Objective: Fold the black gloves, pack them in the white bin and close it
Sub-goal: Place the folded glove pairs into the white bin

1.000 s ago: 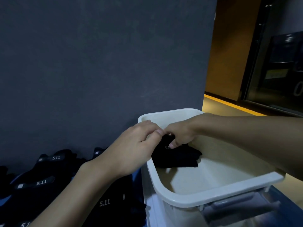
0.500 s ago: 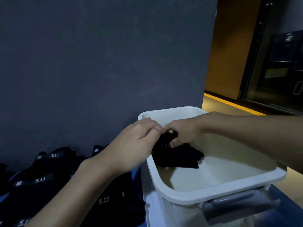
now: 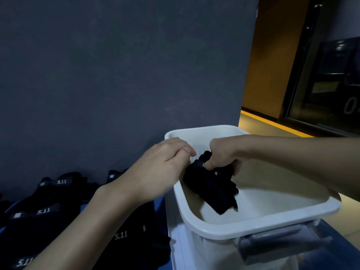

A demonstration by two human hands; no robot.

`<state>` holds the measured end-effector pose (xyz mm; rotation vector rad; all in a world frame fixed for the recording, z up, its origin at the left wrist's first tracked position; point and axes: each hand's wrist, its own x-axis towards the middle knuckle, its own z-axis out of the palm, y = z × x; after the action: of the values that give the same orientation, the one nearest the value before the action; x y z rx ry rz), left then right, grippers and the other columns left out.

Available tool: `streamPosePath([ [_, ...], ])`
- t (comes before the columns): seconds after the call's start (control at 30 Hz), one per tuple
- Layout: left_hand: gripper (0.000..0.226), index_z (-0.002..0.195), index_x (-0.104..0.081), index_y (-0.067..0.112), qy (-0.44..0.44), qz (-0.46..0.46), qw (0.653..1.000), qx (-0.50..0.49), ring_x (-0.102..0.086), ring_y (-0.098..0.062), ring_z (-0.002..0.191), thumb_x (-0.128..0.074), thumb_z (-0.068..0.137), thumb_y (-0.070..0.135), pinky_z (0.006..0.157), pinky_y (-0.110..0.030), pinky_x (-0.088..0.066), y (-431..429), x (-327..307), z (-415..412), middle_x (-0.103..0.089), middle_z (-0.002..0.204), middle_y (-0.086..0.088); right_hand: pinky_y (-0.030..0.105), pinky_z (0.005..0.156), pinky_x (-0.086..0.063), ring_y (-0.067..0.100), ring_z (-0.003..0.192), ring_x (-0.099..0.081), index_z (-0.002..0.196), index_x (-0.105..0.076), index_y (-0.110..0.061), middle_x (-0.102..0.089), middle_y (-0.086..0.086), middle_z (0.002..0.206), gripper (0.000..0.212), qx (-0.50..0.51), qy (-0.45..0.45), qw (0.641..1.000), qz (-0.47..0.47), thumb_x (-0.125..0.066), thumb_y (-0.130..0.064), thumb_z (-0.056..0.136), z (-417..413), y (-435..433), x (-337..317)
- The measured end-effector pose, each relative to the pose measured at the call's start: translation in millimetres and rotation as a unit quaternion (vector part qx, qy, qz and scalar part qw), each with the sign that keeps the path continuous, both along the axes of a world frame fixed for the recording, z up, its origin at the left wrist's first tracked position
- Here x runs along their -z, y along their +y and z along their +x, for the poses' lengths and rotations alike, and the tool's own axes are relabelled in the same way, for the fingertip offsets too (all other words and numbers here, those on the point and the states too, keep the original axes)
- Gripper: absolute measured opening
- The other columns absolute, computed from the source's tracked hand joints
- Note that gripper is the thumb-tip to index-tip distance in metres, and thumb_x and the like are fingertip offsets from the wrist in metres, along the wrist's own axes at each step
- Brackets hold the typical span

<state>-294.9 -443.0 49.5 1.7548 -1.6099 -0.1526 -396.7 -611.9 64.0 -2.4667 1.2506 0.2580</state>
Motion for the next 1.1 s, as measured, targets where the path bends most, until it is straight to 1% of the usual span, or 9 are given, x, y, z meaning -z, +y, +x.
streamPosePath([
  [0.27,0.034,0.111,-0.069,0.029,-0.006,0.01,1.0,-0.007,-0.04,0.025,0.104,-0.036,0.104,0.025,0.082,0.007,-0.024,2,-2,-2,-0.053,0.105,0.032,0.033,0.056,-0.06,0.028,0.08,-0.069,0.098,-0.052,-0.009,-0.058,0.008,0.093,0.036,-0.042,0.008,0.991,-0.128,-0.067,-0.04,0.088,-6,9,-23],
  [0.4,0.035,0.112,-0.069,0.029,-0.004,0.018,1.0,-0.009,-0.044,0.018,0.107,-0.035,0.104,0.024,0.083,0.007,-0.023,3,-3,-3,-0.053,0.108,0.03,0.026,0.05,-0.05,0.027,0.072,-0.067,0.086,-0.05,-0.01,-0.056,0.007,0.084,0.035,-0.048,0.054,0.986,-0.149,-0.07,-0.039,0.086,-7,9,-22],
  [0.5,0.035,0.111,-0.07,0.026,-0.001,0.015,1.0,-0.004,-0.044,0.012,0.109,-0.035,0.104,0.026,0.084,0.006,-0.026,2,-4,-4,-0.058,0.112,0.024,0.025,0.046,-0.051,0.025,0.069,-0.067,0.086,-0.053,-0.01,-0.062,0.009,0.086,0.028,-0.032,-0.039,0.994,-0.093,-0.069,-0.033,0.087,-10,10,-26],
  [0.6,0.044,0.105,-0.071,0.027,0.009,0.007,1.0,0.008,-0.05,0.006,0.108,-0.03,0.092,0.038,0.09,-0.006,-0.034,1,-3,-4,-0.063,0.113,0.017,0.028,0.051,-0.055,0.024,0.075,-0.067,0.091,-0.056,-0.008,-0.066,0.009,0.082,0.017,-0.008,-0.185,0.98,0.078,-0.069,-0.02,0.089,-6,11,-27],
  [0.7,0.041,0.104,-0.071,0.022,0.005,0.008,1.0,0.007,-0.05,0.004,0.107,-0.032,0.097,0.035,0.087,-0.005,-0.034,2,-3,-5,-0.063,0.111,0.015,0.035,0.06,-0.059,0.022,0.068,-0.064,0.099,-0.057,-0.004,-0.064,0.011,0.079,0.009,0.015,-0.158,0.964,0.214,-0.062,-0.01,0.094,-1,13,0],
  [0.8,0.034,0.114,-0.068,0.024,-0.001,0.014,1.0,-0.007,-0.044,0.012,0.109,-0.036,0.104,0.024,0.083,0.006,-0.026,2,-5,-7,-0.058,0.118,0.02,0.041,0.07,-0.06,0.027,0.075,-0.065,0.099,-0.056,-0.004,-0.064,0.013,0.084,0.009,0.029,-0.115,0.976,0.181,-0.062,-0.01,0.094,-1,13,22],
  [0.93,0.032,0.121,-0.063,0.03,0.004,0.026,1.0,0.01,-0.047,0.02,0.099,-0.036,0.104,0.032,0.079,0.001,-0.031,4,-4,-2,-0.059,0.114,0.022,0.048,0.08,-0.059,0.034,0.091,-0.067,0.096,-0.054,-0.003,-0.064,0.017,0.092,0.011,0.054,-0.118,0.982,0.136,-0.064,-0.008,0.093,-6,9,19],
  [1.0,0.033,0.127,-0.059,0.032,-0.007,0.034,0.999,0.029,-0.039,0.028,0.104,-0.036,0.104,0.035,0.083,0.005,-0.027,7,-3,4,-0.055,0.124,0.023,0.049,0.078,-0.059,0.034,0.091,-0.066,0.092,-0.054,-0.003,-0.063,0.016,0.089,0.011,0.069,-0.125,0.981,0.133,-0.064,-0.007,0.093,-8,7,17],
  [1.1,0.037,0.134,-0.054,0.032,-0.036,0.045,0.997,0.046,-0.023,0.035,0.116,-0.033,0.104,0.036,0.091,0.009,-0.015,7,-2,9,-0.045,0.136,0.026,0.043,0.069,-0.061,0.027,0.078,-0.066,0.092,-0.055,-0.002,-0.064,0.015,0.085,0.01,0.103,-0.166,0.958,0.211,-0.064,-0.007,0.093,-6,7,18],
])
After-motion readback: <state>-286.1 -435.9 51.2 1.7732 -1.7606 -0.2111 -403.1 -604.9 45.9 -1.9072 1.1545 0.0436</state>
